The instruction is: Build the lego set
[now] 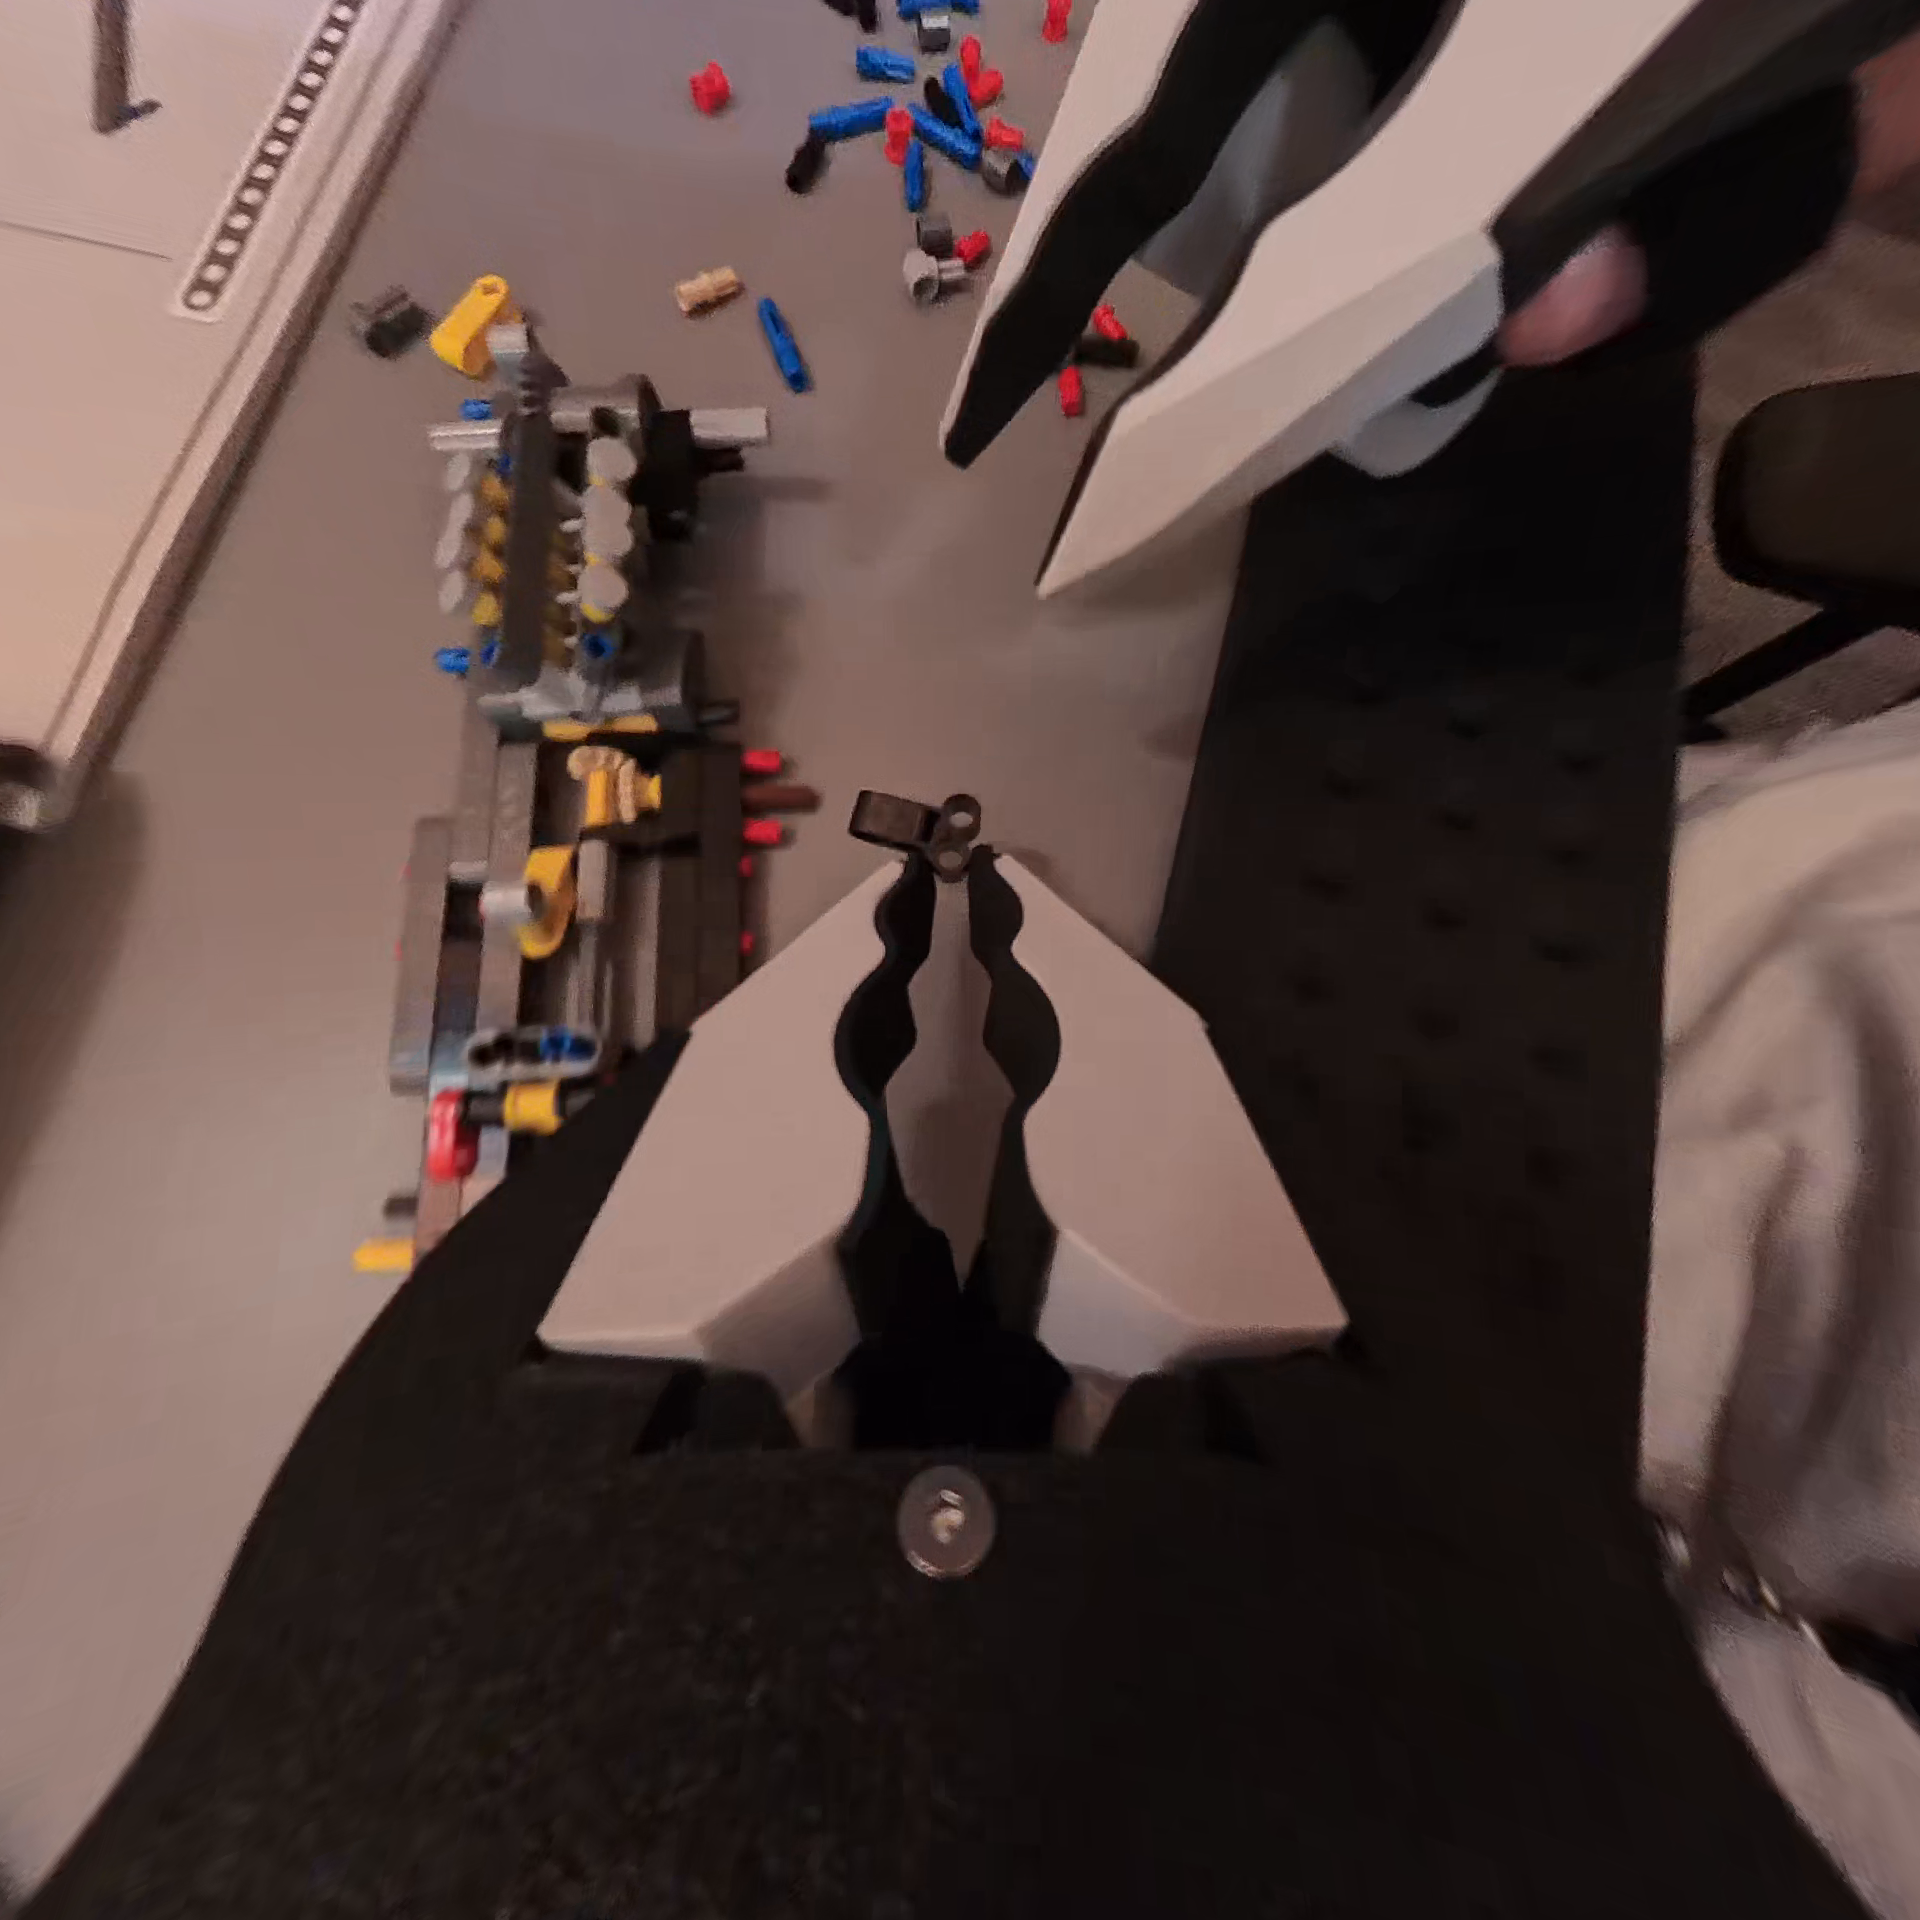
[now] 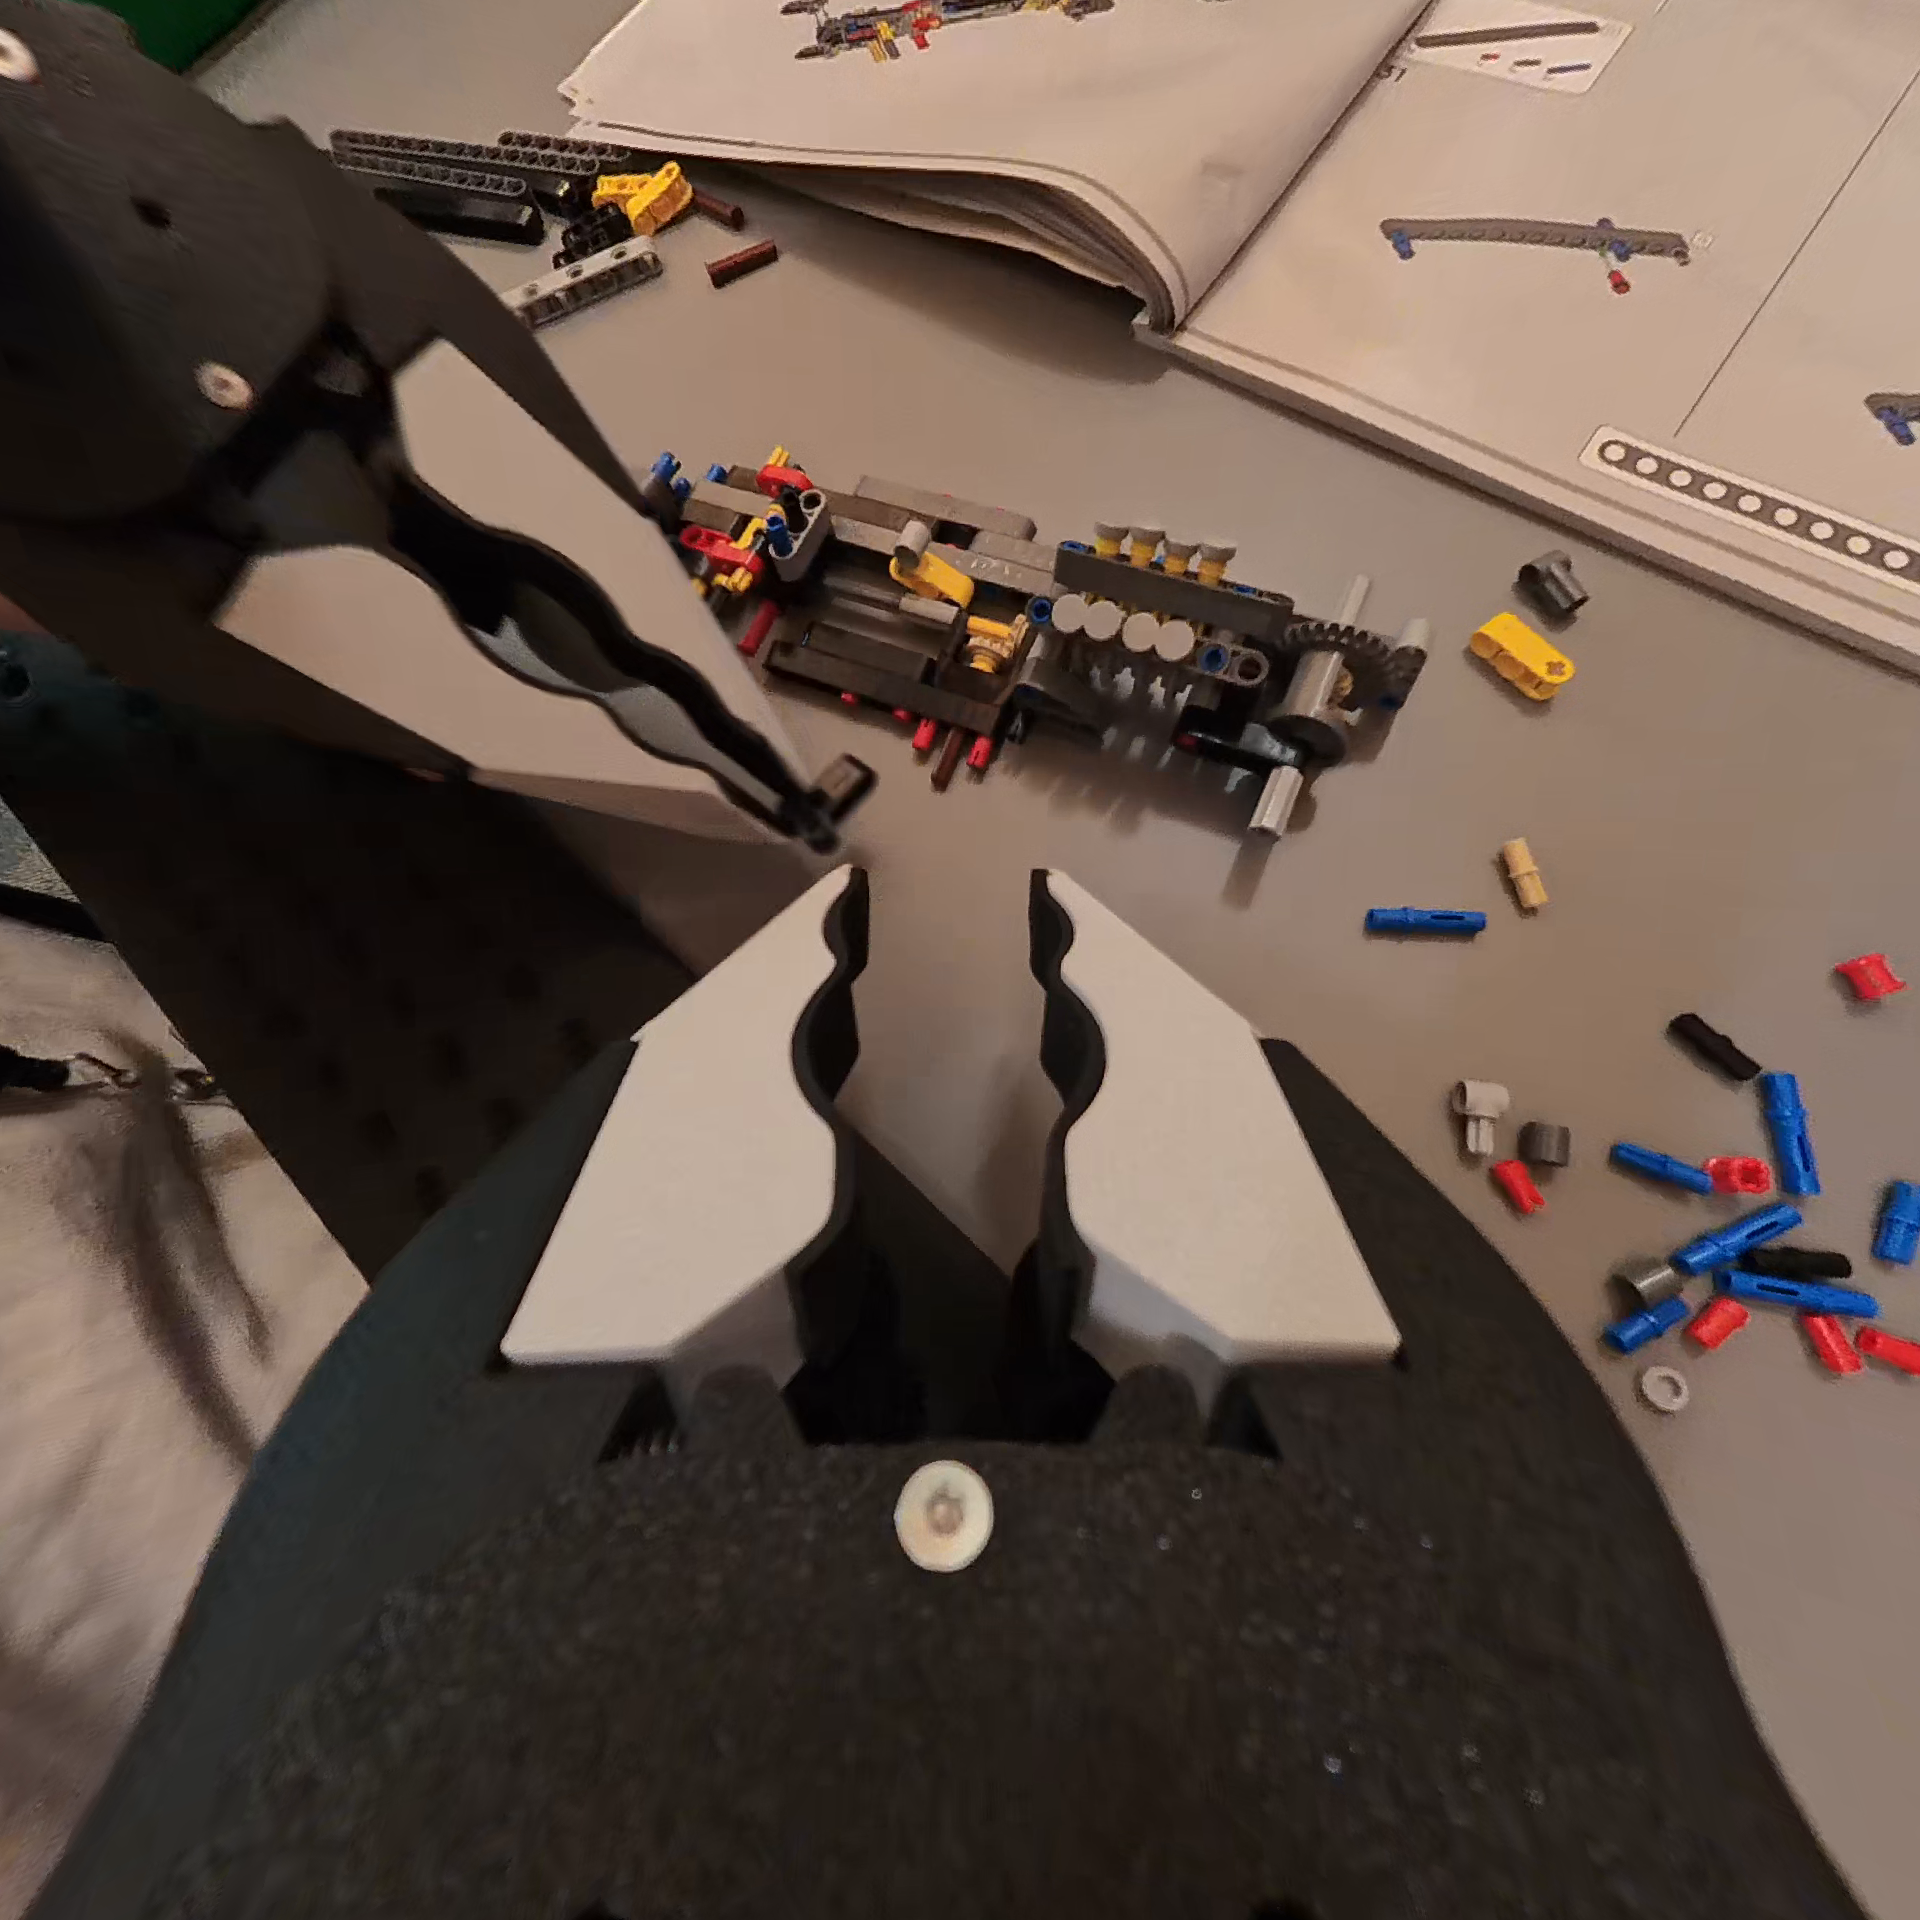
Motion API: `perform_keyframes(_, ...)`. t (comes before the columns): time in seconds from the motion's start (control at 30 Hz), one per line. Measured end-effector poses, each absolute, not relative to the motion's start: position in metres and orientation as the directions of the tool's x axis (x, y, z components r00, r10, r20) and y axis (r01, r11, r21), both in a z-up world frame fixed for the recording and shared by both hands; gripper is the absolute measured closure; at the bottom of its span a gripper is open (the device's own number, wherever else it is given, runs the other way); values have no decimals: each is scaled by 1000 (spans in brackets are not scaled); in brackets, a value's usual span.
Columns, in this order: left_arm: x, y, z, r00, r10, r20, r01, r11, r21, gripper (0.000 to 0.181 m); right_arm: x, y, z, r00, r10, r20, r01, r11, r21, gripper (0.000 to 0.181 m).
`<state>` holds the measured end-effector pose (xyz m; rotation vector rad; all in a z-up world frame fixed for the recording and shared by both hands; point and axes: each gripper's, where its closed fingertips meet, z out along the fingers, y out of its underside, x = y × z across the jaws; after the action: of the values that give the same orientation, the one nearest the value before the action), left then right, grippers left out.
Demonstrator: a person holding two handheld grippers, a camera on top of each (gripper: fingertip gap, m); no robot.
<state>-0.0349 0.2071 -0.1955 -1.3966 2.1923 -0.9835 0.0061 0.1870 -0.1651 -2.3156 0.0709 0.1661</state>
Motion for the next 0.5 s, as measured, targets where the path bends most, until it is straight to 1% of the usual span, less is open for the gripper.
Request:
perform_keyframes(0.1, -21, 201, -209, -458, -888, 34, -670, 320, -670, 175, 6, 182, -170, 987, 8, -163, -113, -685, -720, 151)
perform_keyframes(0.23, -14, 203, -214, -429, -903, 16, -674, 308, -671, 175, 10, 178, -173, 984, 15, -177, -118, -686, -718, 151)
perform_keyframes(0.27, -15, 208, -214, -410, -912, -6, -675, 308, -671, 168, 10, 178, -173, 983, 19, -185, -123, -682, -721, 151)
perform_keyframes(0.3, -19, 215, -212, -393, -919, -37, -669, 313, -674, 154, 10, 178, -174, 981, 22, -194, -127, -678, -724, 150)
perform_keyframes(0.33, -25, 226, -205, -364, -929, -75, -650, 311, -693, 145, 10, 177, -174, 979, 27, -201, -130, -678, -724, 150)
perform_keyframes(0.37, -33, 240, -193, -320, -943, -92, -619, 282, -733, 148, 11, 177, -175, 979, 30, -204, -129, -678, -723, 150)
perform_keyframes(0.4, -45, 257, -179, -274, -959, -68, -592, 224, -774, 146, 12, 176, -175, 979, 32, -202, -127, -677, -725, 151)
perform_keyframes(0.5, -88, 321, -145, -134, -986, 102, -525, -17, -851, 147, 14, 177, -174, 975, 42, -219, -135, -668, -732, 151)
